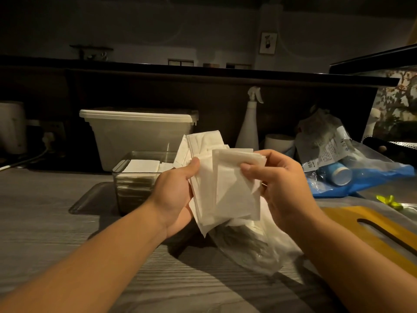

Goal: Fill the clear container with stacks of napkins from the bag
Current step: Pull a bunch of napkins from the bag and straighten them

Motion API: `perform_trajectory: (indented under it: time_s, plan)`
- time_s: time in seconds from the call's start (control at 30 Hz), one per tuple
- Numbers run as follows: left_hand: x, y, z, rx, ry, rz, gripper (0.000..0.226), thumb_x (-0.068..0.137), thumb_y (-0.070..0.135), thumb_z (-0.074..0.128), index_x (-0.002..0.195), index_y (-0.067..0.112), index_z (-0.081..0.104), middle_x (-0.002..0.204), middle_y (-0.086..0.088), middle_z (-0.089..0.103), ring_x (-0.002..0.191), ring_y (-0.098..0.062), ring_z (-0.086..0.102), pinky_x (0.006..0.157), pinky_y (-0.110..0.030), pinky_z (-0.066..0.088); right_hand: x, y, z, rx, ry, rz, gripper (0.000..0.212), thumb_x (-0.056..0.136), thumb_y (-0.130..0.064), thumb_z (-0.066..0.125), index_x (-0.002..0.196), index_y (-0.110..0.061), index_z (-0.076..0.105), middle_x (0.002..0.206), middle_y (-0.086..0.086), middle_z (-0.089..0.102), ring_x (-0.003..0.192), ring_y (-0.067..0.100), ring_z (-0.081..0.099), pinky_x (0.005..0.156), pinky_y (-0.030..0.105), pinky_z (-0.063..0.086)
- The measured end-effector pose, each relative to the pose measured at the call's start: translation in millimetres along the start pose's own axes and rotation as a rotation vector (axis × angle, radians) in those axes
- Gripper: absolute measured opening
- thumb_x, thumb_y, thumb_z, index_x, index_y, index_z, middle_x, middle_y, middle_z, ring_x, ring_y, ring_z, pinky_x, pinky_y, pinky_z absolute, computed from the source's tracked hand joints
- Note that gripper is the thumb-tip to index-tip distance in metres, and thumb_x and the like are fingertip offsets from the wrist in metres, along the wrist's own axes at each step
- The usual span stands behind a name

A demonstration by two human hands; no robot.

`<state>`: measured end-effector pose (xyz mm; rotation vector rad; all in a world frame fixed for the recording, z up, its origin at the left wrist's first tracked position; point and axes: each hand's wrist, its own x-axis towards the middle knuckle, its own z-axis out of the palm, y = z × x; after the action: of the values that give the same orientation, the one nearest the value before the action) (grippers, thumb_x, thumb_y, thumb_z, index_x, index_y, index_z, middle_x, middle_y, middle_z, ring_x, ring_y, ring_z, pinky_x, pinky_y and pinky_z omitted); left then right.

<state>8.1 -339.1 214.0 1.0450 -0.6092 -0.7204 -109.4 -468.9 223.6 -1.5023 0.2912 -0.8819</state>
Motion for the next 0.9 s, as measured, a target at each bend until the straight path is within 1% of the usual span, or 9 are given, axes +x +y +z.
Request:
perform_trajectory:
  time_s: [0.07, 0.13, 0.23, 0.4, 0.47, 0.57, 0.63, 0.77, 0.9]
  plan:
    - [-1.1, 1.9, 0.3, -0.014, -0.012, -0.027, 0.035, 0.105, 0.035, 0.036, 0.115, 0.018, 0.066, 0.108, -0.014, 0.074, 0.106, -0.034, 0.069, 0.093, -0.05, 0.054, -1.7, -8.1, -2.7, 0.134, -0.139, 0.02, 0.021, 0.072, -0.004, 0.073, 0.091, -0.009, 0.067, 0.09, 0.006, 0.075, 0.085, 0.023, 0.073, 0.068, 0.034, 0.059]
    - [-2.7, 3.5, 3.0, -0.024, -0.055, -0.051, 0.039, 0.106, 0.034, 0.032, 0.122, 0.017, 0.063, 0.106, -0.015, 0.075, 0.098, -0.032, 0.072, 0.083, -0.046, 0.059, -5.4, -9.2, 0.0, 0.107, -0.242, 0.034, 0.022, 0.071, -0.003, 0.074, 0.091, -0.009, 0.068, 0.088, 0.007, 0.075, 0.08, 0.022, 0.073, 0.062, 0.03, 0.058]
    - [-3.4, 1.0, 4.2, 0.006, -0.083, -0.038, 0.039, 0.106, 0.032, 0.03, 0.129, 0.022, 0.059, 0.106, -0.014, 0.075, 0.096, -0.031, 0.072, 0.083, -0.045, 0.06, -8.0, 0.4, 9.7, -0.076, -0.162, -0.031, 0.015, 0.078, -0.006, 0.078, 0.088, -0.014, 0.071, 0.09, 0.001, 0.076, 0.086, 0.018, 0.074, 0.071, 0.032, 0.058]
    - [-3.1, -1.4, 1.9, 0.048, -0.158, -0.003, 0.05, 0.098, 0.06, 0.028, 0.127, 0.034, 0.061, 0.114, -0.005, 0.073, 0.104, -0.023, 0.071, 0.093, -0.044, 0.055, -8.0, 10.6, 12.5, -0.22, -0.042, -0.068, 0.017, 0.081, -0.017, 0.079, 0.093, -0.022, 0.069, 0.089, -0.011, 0.075, 0.086, 0.007, 0.072, 0.076, 0.032, 0.062]
    - [-5.5, 0.1, 4.2, 0.09, -0.213, 0.008, 0.036, 0.09, 0.051, 0.048, 0.11, 0.033, 0.072, 0.109, -0.004, 0.075, 0.1, -0.021, 0.072, 0.09, -0.041, 0.057, -7.8, 14.3, 13.0, -0.251, -0.024, -0.073, 0.018, 0.081, -0.02, 0.079, 0.095, -0.023, 0.069, 0.09, -0.011, 0.074, 0.085, 0.004, 0.071, 0.077, 0.03, 0.061]
    - [-5.3, -2.8, 5.0, 0.259, -0.15, 0.06, 0.024, 0.079, 0.013, 0.067, 0.102, 0.02, 0.071, 0.09, 0.0, 0.077, 0.084, -0.011, 0.073, 0.07, -0.025, 0.06, -7.0, 17.0, 13.0, -0.398, 0.006, -0.127, 0.025, 0.082, -0.027, 0.078, 0.103, -0.028, 0.064, 0.098, -0.011, 0.069, 0.089, 0.006, 0.067, 0.076, 0.029, 0.06]
    - [-4.3, -5.6, 5.0, 0.34, -0.08, 0.083, 0.024, 0.086, -0.002, 0.064, 0.105, 0.012, 0.066, 0.086, -0.001, 0.075, 0.082, -0.01, 0.072, 0.063, -0.018, 0.057, -6.2, 17.1, 11.0, -0.567, -0.005, -0.225, 0.036, 0.082, -0.03, 0.079, 0.11, -0.034, 0.057, 0.11, -0.016, 0.059, 0.097, 0.004, 0.06, 0.075, 0.022, 0.059]
    - [-3.0, -6.6, 5.9, 0.448, -0.024, 0.101, 0.03, 0.091, -0.008, 0.058, 0.117, 0.007, 0.059, 0.101, -0.007, 0.066, 0.092, -0.016, 0.063, 0.057, -0.012, 0.053, -6.3, 16.6, 8.0, -0.775, -0.116, -0.401, 0.051, 0.084, -0.026, 0.078, 0.122, -0.043, 0.047, 0.121, -0.02, 0.047, 0.107, 0.004, 0.051, 0.077, 0.005, 0.049]
    - [-2.4, -6.9, 5.2, 0.468, -0.028, 0.095, 0.032, 0.09, -0.014, 0.054, 0.116, 0.005, 0.059, 0.098, -0.008, 0.063, 0.088, -0.017, 0.061, 0.059, -0.016, 0.054, -6.7, 16.7, 7.5, -0.823, -0.127, -0.431, 0.043, 0.083, -0.021, 0.078, 0.112, -0.039, 0.052, 0.118, -0.018, 0.044, 0.107, 0.004, 0.047, 0.075, 0.006, 0.045]
